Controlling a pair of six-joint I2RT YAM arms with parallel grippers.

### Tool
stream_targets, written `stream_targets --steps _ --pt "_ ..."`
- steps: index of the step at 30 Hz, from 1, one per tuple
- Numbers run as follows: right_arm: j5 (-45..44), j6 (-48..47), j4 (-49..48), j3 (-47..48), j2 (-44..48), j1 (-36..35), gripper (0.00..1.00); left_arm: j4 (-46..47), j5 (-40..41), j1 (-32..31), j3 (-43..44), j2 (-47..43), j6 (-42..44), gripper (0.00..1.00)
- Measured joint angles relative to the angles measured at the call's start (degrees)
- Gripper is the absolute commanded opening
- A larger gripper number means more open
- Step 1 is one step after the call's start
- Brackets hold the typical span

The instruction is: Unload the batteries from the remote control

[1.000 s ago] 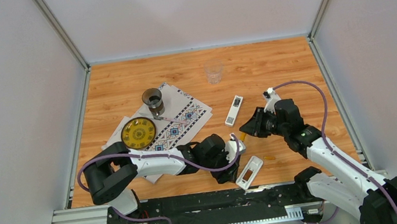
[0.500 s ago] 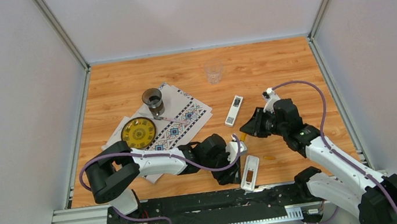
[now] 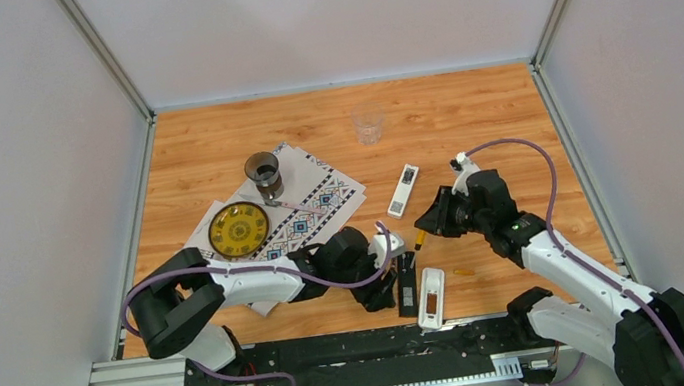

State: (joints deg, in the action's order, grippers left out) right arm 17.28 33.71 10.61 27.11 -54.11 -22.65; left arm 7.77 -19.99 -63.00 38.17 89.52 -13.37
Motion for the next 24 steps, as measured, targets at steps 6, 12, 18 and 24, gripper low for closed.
stream_targets --steps 6,12,18,24 --pt "-1.4 -0.1 -0.2 0.2 -1.8 0.0 0.0 1.9 1.0 3.3 -1.7 -3.8 -3.5 0.44" --pt "-2.9 0.0 -0.7 1.1 -5.0 0.0 0.0 3.8 2.2 4.1 -1.4 -3.5 -7.1 0.22" --pt "-3.6 0.0 -1.2 1.1 -5.9 0.0 0.0 2.6 2.3 4.2 5.0 3.6 -7.5 0.0" --pt "-4.0 0.0 -1.4 1.4 -5.9 0.0 0.0 0.0 3.2 4.2 8.4 8.1 -6.7 0.0"
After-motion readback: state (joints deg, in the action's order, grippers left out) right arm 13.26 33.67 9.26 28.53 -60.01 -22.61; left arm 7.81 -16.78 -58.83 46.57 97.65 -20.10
